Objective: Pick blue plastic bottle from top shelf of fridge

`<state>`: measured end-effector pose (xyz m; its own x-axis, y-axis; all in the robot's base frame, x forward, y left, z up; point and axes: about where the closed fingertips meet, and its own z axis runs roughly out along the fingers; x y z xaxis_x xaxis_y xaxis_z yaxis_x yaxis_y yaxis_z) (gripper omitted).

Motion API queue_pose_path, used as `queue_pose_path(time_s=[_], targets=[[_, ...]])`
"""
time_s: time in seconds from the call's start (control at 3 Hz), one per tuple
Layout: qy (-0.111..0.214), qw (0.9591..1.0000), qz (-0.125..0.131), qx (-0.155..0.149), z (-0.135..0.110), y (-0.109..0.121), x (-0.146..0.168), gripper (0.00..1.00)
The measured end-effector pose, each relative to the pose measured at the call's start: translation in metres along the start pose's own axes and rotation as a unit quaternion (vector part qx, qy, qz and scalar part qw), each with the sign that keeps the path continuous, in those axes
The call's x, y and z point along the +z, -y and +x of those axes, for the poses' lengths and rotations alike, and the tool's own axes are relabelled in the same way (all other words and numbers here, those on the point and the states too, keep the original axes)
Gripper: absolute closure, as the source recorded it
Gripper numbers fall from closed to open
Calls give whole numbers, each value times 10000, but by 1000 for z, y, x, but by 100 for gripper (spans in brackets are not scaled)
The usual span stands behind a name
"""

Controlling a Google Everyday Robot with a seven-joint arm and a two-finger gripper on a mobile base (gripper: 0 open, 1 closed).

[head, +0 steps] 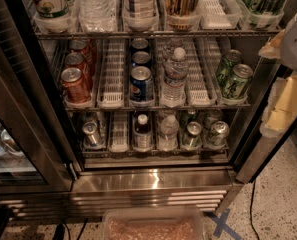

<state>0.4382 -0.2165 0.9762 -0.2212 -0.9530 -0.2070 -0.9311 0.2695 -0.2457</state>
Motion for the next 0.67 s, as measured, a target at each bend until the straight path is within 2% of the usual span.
queue_pose_path(time_s=[0.33,0.67], targets=[[20,10000,10,-10,-2,0,0,0],[345,9992,-102,-188,-32,-2,10,0]])
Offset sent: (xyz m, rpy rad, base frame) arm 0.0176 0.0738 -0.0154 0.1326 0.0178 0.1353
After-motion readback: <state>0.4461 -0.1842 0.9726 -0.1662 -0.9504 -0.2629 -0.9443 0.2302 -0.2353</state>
